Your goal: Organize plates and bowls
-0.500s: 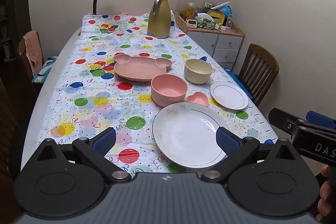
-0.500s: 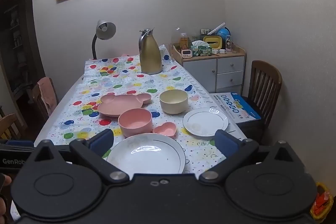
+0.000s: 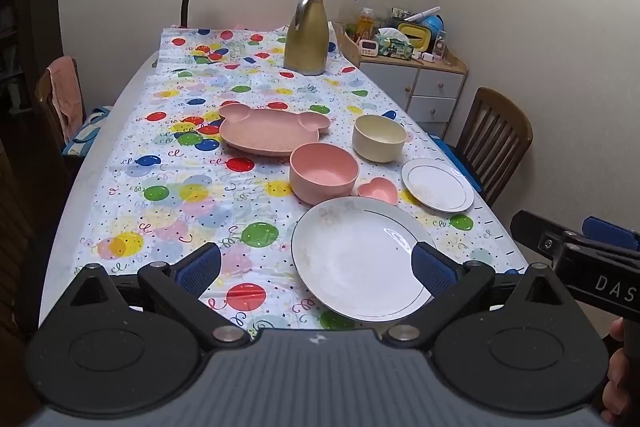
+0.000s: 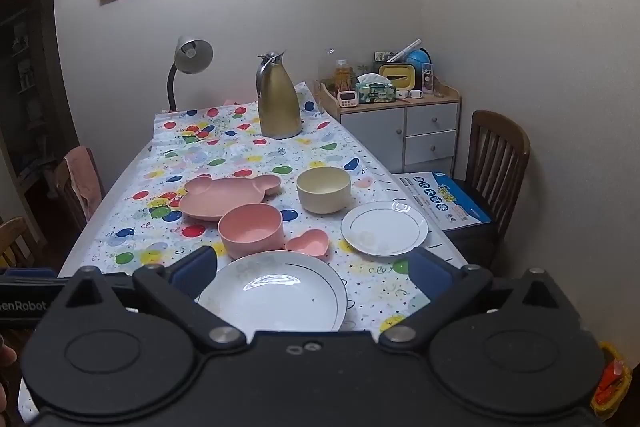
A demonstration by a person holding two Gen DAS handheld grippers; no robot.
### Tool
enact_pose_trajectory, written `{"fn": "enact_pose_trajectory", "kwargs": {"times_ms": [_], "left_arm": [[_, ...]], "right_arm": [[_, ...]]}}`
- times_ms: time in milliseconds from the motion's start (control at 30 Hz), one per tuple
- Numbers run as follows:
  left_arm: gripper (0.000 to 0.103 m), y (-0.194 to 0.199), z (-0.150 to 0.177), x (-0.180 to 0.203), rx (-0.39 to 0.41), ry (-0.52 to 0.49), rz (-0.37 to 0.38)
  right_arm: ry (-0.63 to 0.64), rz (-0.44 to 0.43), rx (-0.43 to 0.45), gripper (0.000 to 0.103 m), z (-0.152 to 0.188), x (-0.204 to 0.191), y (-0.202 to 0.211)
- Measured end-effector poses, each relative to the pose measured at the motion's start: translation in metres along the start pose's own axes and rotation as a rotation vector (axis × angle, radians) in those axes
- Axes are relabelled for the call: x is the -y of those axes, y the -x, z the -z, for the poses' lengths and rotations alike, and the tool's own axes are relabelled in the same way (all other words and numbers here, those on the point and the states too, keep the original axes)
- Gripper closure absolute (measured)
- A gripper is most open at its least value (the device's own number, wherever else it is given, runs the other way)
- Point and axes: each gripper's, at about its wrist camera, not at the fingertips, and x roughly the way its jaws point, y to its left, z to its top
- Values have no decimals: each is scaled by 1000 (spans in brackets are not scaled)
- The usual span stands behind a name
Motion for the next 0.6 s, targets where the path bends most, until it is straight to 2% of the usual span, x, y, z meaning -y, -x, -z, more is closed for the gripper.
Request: {"fn": "enact_pose_trajectory", "kwargs": {"times_ms": [600], "left_arm": [[1, 1, 1, -2, 3, 6, 4]], "right_arm": [[16, 0, 3, 2, 1, -3, 0]]}}
